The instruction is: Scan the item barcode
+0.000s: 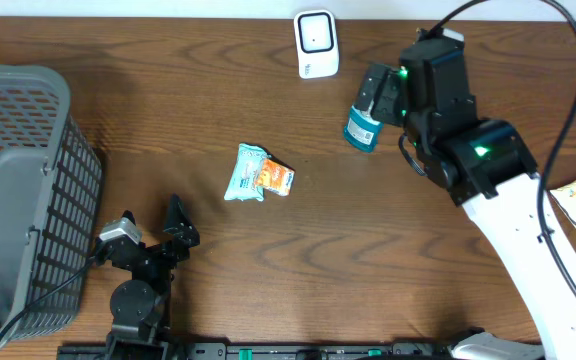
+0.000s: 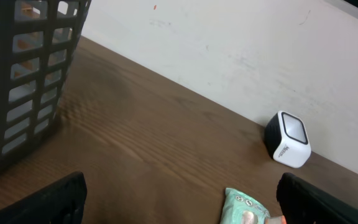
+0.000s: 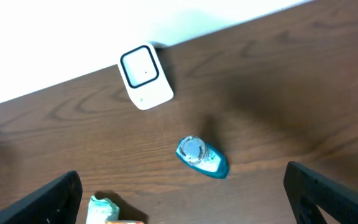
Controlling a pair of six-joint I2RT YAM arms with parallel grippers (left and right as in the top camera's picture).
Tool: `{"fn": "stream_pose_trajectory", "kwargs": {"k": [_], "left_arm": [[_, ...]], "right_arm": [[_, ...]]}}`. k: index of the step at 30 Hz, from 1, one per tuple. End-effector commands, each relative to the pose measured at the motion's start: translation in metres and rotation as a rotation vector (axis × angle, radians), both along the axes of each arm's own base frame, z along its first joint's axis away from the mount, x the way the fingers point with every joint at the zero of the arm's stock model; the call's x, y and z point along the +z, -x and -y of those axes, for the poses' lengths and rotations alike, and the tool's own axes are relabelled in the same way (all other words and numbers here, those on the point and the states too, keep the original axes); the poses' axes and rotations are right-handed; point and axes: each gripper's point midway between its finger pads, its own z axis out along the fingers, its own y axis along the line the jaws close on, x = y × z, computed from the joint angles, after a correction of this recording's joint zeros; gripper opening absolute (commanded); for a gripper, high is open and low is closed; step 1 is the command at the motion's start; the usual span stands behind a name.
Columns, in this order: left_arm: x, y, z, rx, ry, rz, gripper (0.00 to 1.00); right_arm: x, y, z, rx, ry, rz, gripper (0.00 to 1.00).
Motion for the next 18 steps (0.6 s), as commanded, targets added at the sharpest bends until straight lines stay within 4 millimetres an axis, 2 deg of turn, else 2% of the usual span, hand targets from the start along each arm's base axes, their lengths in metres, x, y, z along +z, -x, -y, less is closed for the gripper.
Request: {"fn": "stream_pose_trajectory", "kwargs": {"k": [1, 4, 9, 12, 18], "left_arm": [[-0.018, 0.001, -0.002, 0.011, 0.000, -0.051, 0.98], [-0.018, 0.001, -0.002, 0.011, 0.000, -0.051, 0.98], [-0.018, 0.001, -0.002, 0.011, 0.000, -0.051, 0.98], [-0.018, 0.001, -0.002, 0.011, 0.000, -0.051, 0.98], [-0.018, 0.001, -0.002, 0.011, 0.000, -0.051, 0.98]], "right_arm": [[-0.012, -0.004, -0.002, 0.097, 0.136, -0.019, 0.99], [-0.031, -0.012, -0.006, 0.167, 0.233, -0.049, 0.99], [-0.080, -0.035, -0.017, 0.285, 0.388, -0.132, 0.99], [-0.111, -0.039, -0.020, 0.301, 0.408, -0.206, 0.99], [-0.144, -0.059, -0.028, 0.309, 0.417, -0.226, 0.99]]}}
